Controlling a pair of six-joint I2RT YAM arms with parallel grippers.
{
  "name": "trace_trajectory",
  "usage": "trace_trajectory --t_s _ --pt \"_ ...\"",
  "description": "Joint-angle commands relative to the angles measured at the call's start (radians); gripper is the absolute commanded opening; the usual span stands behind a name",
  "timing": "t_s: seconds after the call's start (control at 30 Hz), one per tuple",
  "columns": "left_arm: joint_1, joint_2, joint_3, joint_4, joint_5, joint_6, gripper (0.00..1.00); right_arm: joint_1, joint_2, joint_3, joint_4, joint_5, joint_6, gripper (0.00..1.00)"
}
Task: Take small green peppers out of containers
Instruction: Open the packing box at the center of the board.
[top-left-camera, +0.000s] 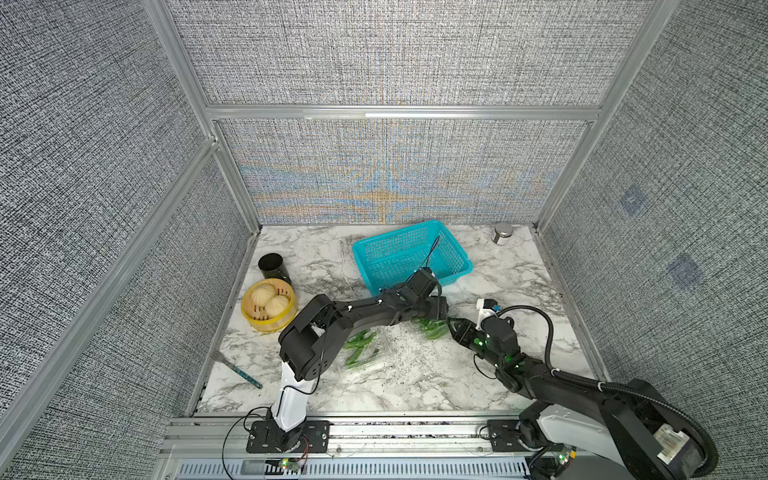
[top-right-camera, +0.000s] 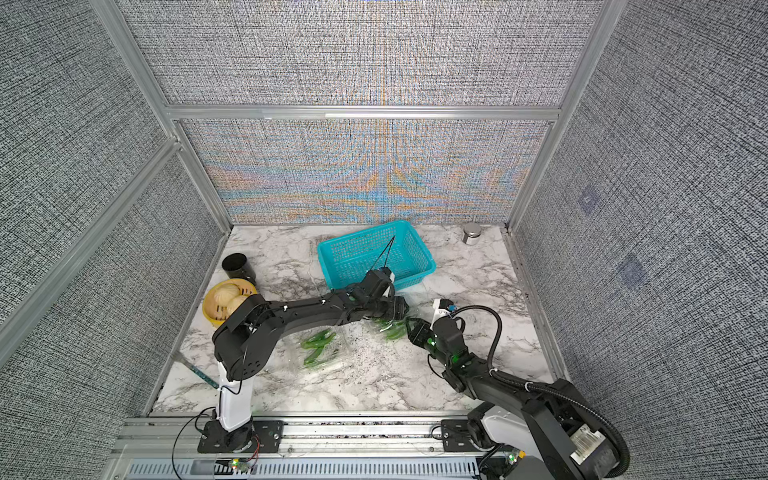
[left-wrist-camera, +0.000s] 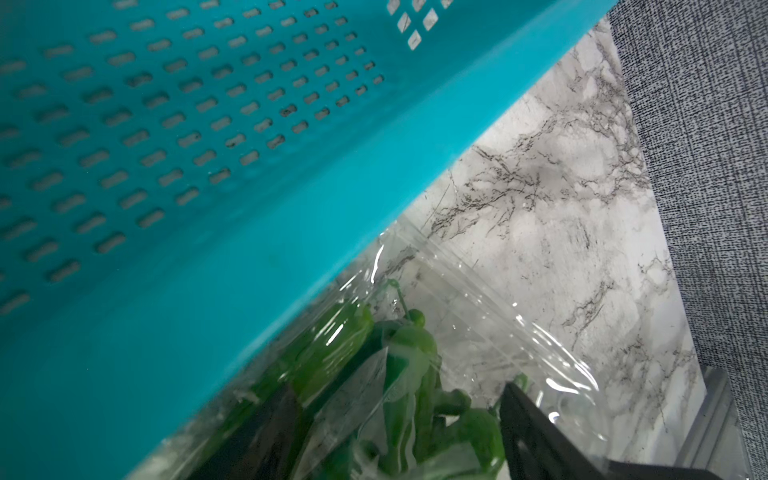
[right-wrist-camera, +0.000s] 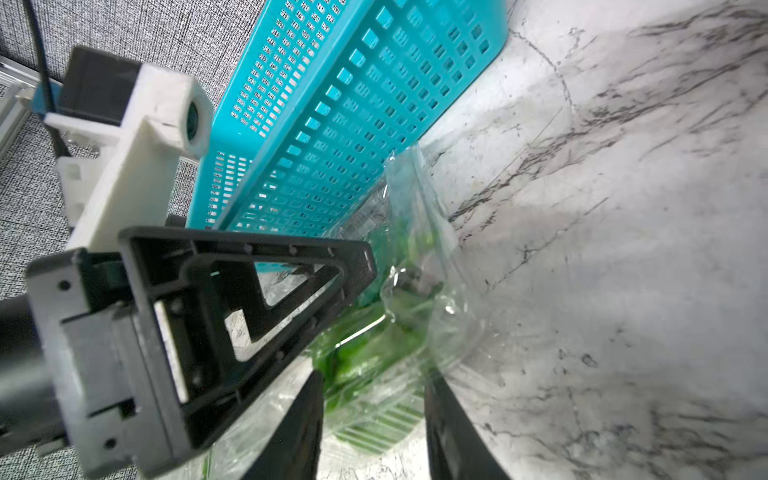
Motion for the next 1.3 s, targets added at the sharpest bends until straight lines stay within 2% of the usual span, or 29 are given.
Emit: trace_trajectory --t_s 0.0,0.17,0.5,0.73,1.03,1.27 --pt "-0.003 0.013 -0.013 -0.173 0.065 -0.023 0.78 0.008 -0.013 0.001 -0.045 0.033 0.01 0.4" --pt "-0.003 0.011 -0.011 -0.175 0.065 -0.022 0.78 0.011 -0.019 0.016 -0.105 0.044 0.004 0.4" --pt "-0.003 0.001 -0.025 -0.172 0.065 -0.025 0.78 0.011 0.092 0.049 -0.064 0.007 0.026 0.38" --pt "-0.003 -0.001 -0.028 -0.168 0.069 -0.025 0.78 0.011 0.085 0.064 -0.085 0.006 0.024 0.37" --pt "-0.003 -0.013 -0.028 -0.173 0.06 -0.009 0.78 0.011 0.073 0.082 -0.107 -0.026 0.01 0.08" --pt "-0.003 -0.014 -0.02 -0.17 0.07 -0.002 0.79 0.011 0.055 0.067 -0.101 -0.045 0.012 0.07"
